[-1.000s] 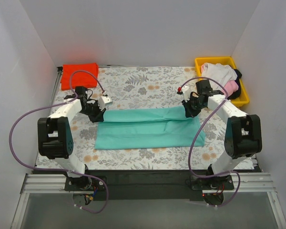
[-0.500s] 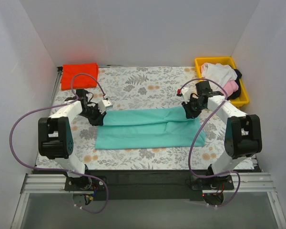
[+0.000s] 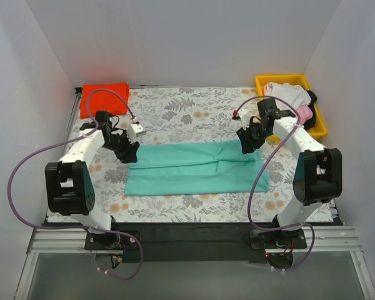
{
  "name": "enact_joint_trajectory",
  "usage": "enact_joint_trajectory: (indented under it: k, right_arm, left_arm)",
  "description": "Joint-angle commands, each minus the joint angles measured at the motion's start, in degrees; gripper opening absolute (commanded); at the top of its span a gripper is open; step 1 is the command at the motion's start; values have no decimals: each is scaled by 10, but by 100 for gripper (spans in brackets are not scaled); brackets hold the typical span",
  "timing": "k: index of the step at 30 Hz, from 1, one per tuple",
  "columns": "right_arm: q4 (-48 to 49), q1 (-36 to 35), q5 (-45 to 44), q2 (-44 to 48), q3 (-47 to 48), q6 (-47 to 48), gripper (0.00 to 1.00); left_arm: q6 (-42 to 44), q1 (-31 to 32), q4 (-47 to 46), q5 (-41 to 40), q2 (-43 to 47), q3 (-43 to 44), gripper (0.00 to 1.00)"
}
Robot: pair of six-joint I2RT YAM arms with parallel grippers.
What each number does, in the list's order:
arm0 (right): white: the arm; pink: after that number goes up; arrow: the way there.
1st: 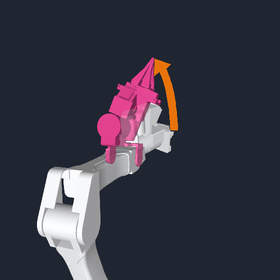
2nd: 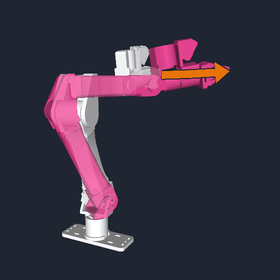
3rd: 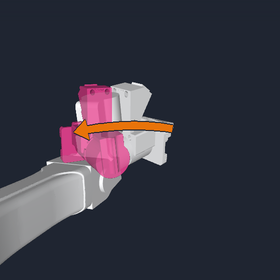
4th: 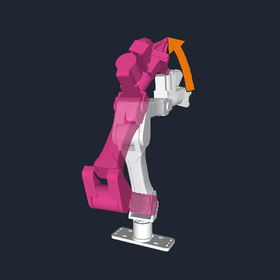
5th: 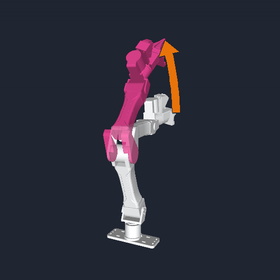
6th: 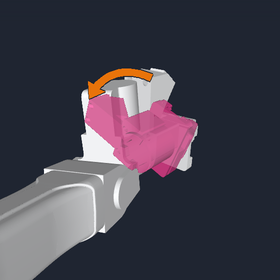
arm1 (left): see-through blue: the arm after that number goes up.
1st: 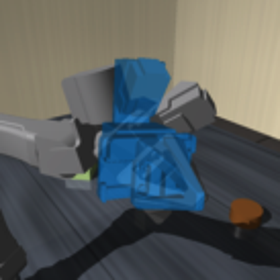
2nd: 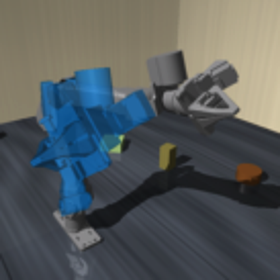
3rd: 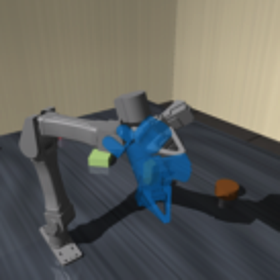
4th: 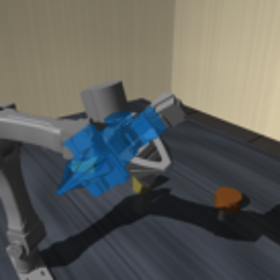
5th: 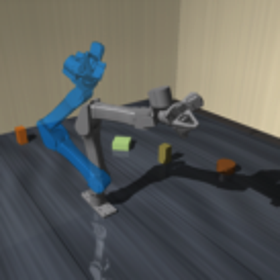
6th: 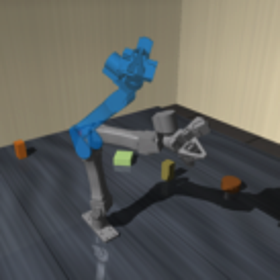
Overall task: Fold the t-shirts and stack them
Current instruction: Fold the tshirt
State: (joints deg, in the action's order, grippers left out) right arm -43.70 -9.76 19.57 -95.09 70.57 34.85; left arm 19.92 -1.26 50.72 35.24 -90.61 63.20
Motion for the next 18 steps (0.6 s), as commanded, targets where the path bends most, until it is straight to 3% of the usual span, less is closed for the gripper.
enact_joint_trajectory:
  k: [1, 5, 8, 12, 14, 15, 18]
  right_arm:
    - [-21, 3, 38, -43, 76, -65, 45]
    - [-24, 4, 26, -78, 103, -96, 46]
    - [-26, 11, 32, -94, 111, -110, 47]
    - [-42, 40, 71, -112, 133, -129, 49]
    - [-51, 47, 92, -120, 142, -136, 58]
    - [-59, 52, 98, -131, 149, -138, 58]
    - [-71, 53, 121, -151, 157, -141, 58]
  left_arm:
    - [-61, 32, -2, 58, -11, 54, 44]
    - [-195, 83, -47, 98, -60, 118, 52]
    - [-398, 143, -104, 135, -116, 176, 53]
    - [-587, 233, -217, 138, -213, 248, 57]
    - [-636, 255, -264, 143, -243, 274, 61]
    - [-658, 264, -285, 145, -258, 283, 68]
    - [-736, 296, -356, 135, -312, 310, 72]
